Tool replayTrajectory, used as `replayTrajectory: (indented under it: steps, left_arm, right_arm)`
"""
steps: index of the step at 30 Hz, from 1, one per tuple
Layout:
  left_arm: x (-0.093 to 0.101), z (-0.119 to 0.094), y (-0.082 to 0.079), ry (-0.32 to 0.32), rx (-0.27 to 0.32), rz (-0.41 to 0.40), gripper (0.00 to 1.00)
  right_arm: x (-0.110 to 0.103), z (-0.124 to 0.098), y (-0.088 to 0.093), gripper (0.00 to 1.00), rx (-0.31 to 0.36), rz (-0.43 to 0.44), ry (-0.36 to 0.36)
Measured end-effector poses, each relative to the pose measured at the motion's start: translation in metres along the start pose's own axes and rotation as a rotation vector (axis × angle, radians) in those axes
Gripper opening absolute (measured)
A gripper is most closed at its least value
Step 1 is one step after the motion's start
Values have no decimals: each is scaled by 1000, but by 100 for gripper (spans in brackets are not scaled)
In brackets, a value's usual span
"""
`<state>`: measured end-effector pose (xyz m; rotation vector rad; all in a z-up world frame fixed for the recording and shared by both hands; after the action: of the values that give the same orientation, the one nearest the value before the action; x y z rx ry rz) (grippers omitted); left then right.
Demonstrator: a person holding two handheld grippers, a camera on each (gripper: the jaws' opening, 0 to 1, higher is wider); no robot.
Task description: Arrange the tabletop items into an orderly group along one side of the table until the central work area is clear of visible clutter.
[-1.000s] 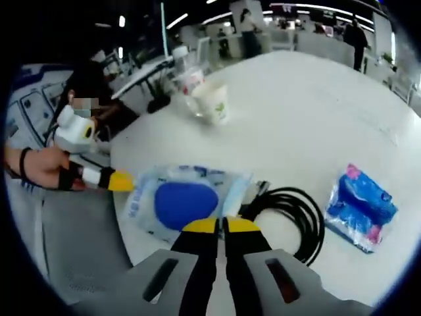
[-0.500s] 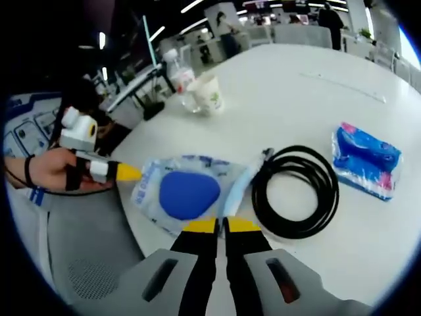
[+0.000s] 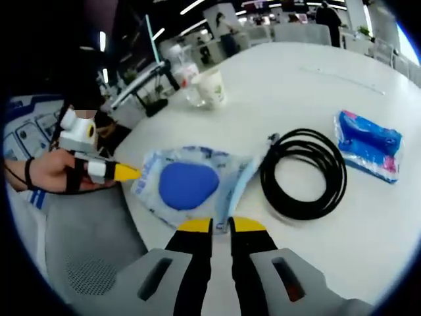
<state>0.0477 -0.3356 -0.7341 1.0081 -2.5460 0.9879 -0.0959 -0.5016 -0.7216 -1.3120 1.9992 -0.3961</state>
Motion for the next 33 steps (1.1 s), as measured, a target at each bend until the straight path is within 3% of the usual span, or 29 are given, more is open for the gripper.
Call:
replayTrajectory:
  steps: [3,7,13,19,27,33]
  left_arm:
    - [6,-1,-1,39,-22,64,15]
    - [6,-2,6,51,-92,173,16]
    - [5,-3,7,95,-116,136,15]
    - [5,-1,9,118,-130,144,13]
    - [6,3,13,147,-169,218,12]
    - [3,1,15,141,-197,245,10]
  right_arm:
    - [8,0,1,8,7,33,38]
    - [9,0,2,9,22,82,66]
    - [5,2,6,14,5,120,112]
    - [6,0,1,13,13,150,168]
    - [7,-5,-10,12,37,159,220]
    - [6,6,-17,12,19,112,203]
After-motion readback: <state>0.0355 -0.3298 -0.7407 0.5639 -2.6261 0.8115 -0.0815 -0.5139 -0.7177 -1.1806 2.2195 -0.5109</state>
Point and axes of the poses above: the point that each gripper's makers call its tool centre point, and the gripper's own axes: z roughly forward along the fingers, x roughly to its right, y roughly out of its underside, the point moved 3 cm from there along -z, roughly backward along the fingers, and after that the axes turned 4 degrees about z, right-handed, at the moved point
